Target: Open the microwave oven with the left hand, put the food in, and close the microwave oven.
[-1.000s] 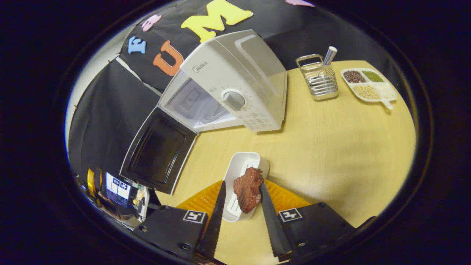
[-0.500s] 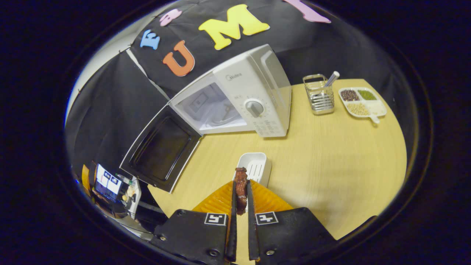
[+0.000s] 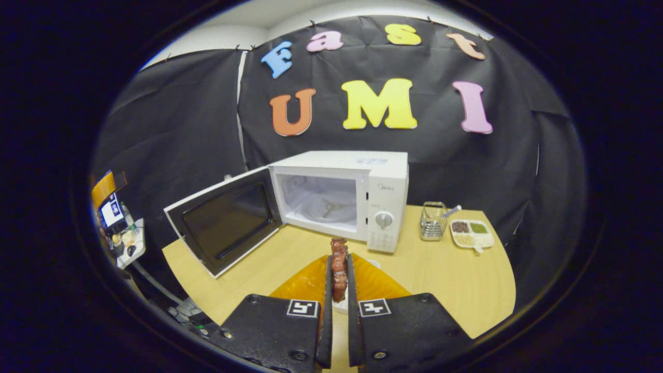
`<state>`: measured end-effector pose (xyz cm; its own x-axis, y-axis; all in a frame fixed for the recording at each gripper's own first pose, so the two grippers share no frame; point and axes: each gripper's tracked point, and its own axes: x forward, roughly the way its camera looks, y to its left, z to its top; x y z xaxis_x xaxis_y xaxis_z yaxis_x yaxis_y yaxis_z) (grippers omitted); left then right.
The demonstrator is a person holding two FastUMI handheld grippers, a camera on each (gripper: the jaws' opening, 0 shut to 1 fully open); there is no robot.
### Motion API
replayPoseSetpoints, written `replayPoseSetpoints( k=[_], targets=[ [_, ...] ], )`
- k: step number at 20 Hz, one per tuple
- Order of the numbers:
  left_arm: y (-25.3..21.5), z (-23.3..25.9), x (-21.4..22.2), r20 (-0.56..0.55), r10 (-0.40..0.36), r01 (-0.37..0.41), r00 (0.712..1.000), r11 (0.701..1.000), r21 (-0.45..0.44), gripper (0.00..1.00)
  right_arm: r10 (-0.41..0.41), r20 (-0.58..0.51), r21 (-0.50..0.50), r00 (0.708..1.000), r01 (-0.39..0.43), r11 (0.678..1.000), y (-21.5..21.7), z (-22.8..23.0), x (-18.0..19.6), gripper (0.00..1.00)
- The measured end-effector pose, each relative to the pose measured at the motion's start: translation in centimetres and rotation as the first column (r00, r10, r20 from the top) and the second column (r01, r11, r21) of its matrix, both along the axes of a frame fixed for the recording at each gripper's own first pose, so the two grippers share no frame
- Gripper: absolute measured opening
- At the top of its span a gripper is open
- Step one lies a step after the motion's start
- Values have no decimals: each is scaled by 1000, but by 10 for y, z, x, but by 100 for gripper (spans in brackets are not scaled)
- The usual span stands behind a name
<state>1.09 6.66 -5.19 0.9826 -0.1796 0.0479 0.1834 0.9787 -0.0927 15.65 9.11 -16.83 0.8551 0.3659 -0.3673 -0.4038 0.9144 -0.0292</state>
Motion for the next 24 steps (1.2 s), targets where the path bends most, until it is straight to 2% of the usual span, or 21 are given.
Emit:
replayPoseSetpoints(
  k=[2,5,9,15,18,22,24],
  targets=[
    [-2,-3,-2,-6,-10,10,1000,1000,3,93,-15,49,19,999,14,1000,23,6,12,16],
    [-4,-7,-3,-6,-29,29,1000,1000,-8,94,51,114,-18,992,-49,999,67,9,37,15],
    [-4,-10,-3,0,-57,57,998,998,-13,94,39,69,-7,997,-38,999,116,-13,79,16],
    [3,-17,-10,13,-73,73,997,997,-19,94,-128,7,86,992,127,988,150,-56,159,16],
    [8,-23,-10,2,-67,67,998,997,-30,93,-225,16,128,974,222,967,159,-75,197,16],
    [18,-32,-9,-29,-53,52,998,998,-48,94,-275,3,149,961,272,951,174,-106,237,15],
    [21,-37,-9,-43,-48,46,998,998,-51,93,-341,20,200,940,330,922,169,-109,257,16]
  ],
)
